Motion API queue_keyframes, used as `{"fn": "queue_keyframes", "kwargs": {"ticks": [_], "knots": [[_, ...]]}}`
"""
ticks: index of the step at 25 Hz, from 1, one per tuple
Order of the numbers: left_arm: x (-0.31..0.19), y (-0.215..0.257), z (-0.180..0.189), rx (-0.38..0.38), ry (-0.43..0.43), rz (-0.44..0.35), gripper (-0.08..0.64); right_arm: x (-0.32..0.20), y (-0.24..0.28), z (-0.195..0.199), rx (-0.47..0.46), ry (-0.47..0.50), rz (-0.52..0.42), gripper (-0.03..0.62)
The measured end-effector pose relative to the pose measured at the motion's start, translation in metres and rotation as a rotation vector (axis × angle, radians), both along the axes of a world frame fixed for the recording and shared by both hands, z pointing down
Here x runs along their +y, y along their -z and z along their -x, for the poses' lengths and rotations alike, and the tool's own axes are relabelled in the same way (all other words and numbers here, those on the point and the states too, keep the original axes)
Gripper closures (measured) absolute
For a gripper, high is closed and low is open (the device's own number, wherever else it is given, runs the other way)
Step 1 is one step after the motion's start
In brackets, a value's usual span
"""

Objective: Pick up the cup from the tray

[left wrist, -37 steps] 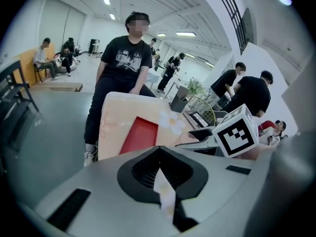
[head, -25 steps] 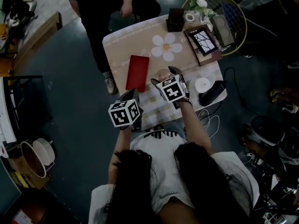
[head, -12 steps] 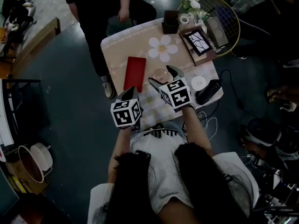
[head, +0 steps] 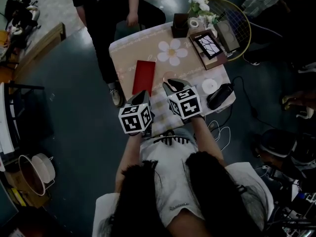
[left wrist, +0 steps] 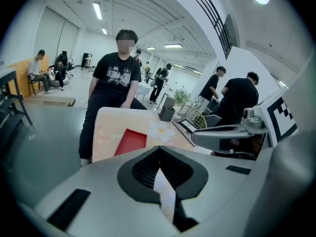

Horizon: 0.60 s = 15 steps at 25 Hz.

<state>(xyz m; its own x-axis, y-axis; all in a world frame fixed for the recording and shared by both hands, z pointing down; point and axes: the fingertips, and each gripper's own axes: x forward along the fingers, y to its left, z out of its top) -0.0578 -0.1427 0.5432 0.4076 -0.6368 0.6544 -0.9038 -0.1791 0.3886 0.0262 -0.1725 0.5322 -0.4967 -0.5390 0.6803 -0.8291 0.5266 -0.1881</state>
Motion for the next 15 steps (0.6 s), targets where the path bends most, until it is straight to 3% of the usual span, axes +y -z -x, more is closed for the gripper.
{"fn": "queue_keyframes", "kwargs": {"ticks": [2, 6, 15], "knots": [[0.002, 0.003, -0.001, 0.005, -0.004, -0.009, 0.556, 0.006, 0.000, 0.003, -0.019, -0.003, 0.012, 0.551], [0.009, 0.010, -0.004, 0.021, -0.008, -0.027, 0.556, 0.022, -0.006, 0.014, -0.055, 0.029, 0.082, 0.581], [0.023, 0.018, -0.007, 0.032, -0.018, -0.053, 0.557, 0.038, -0.002, 0.013, 0.024, 0.011, 0.003, 0.584]]}}
